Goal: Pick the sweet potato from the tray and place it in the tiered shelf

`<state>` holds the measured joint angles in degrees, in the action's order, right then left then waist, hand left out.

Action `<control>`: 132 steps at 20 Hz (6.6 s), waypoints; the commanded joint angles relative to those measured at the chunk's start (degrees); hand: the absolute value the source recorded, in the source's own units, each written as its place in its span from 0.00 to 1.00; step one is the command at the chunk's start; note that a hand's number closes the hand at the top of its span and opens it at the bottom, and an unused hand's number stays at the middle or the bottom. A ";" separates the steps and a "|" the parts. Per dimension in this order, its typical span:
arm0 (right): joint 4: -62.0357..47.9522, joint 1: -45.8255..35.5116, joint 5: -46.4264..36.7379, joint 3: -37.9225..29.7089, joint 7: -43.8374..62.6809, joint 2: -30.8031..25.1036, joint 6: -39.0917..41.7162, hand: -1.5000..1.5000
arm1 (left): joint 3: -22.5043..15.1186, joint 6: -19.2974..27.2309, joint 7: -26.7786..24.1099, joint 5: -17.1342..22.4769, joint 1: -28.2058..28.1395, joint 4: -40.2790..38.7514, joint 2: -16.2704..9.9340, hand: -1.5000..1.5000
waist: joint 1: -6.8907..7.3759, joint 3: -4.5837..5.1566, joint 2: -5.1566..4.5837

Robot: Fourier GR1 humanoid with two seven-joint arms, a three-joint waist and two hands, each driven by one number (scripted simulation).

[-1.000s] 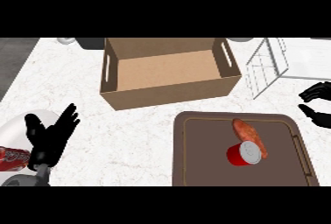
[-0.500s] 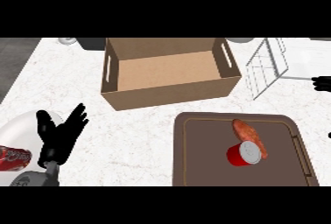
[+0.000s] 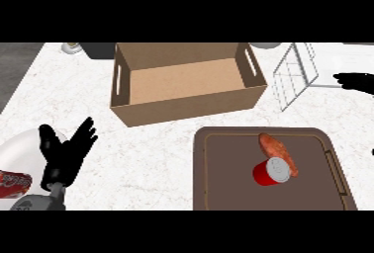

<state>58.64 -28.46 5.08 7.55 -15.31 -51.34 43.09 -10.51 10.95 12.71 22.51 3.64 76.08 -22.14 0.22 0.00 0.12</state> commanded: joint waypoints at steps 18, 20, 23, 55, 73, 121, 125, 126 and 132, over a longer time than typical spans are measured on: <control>31.85 7.41 -9.07 4.14 36.95 13.45 -6.54 0.00 | 4.24 -2.97 2.12 -3.11 -1.35 1.92 2.42 0.50 | -0.20 0.01 -0.06; 28.43 7.05 -14.44 7.12 36.33 16.02 -8.74 0.00 | 4.68 -4.32 0.60 -3.20 -3.68 2.44 1.53 0.50 | 0.12 0.01 -0.12; 29.46 9.56 -17.02 4.57 36.40 16.69 -7.85 0.00 | 5.28 -4.34 1.28 -5.40 1.60 -3.13 3.92 0.50 | -0.27 0.01 -0.13; 15.24 11.09 -46.77 1.85 23.01 32.74 -18.74 0.00 | 12.63 -10.27 3.30 -11.63 2.08 -2.66 9.26 0.50 | -0.13 0.01 -0.20; 15.58 15.93 -51.16 6.84 9.01 34.01 -17.75 1.00 | 11.98 -8.53 3.54 -15.54 -2.73 3.23 11.90 0.50 | -0.22 -0.01 -0.07; 13.06 -26.57 -27.09 -32.06 42.96 4.00 -15.33 1.00 | 12.46 -10.68 5.39 -16.29 -2.39 4.12 13.68 0.50 | 1.07 0.02 -0.31; 3.81 -27.38 -28.64 -30.21 33.54 1.04 -14.56 1.00 | 15.27 -11.58 5.43 -15.55 2.27 -0.72 11.49 0.50 | 0.79 0.03 -0.45; 1.66 -27.01 -29.28 -29.82 31.22 -0.72 -13.10 1.00 | 14.03 -12.69 5.04 -14.83 -2.79 4.22 12.16 0.50 | 1.34 0.00 -0.42; -7.61 -32.51 -35.29 -24.50 25.64 1.99 -20.44 1.00 | 15.35 -12.82 6.85 -14.64 0.38 3.08 11.04 0.50 | 1.49 0.01 -0.44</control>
<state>57.14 -57.15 -27.15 -19.98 13.29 -49.86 25.24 4.72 -0.96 16.97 7.04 4.67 76.44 -10.30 1.32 -0.07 -0.30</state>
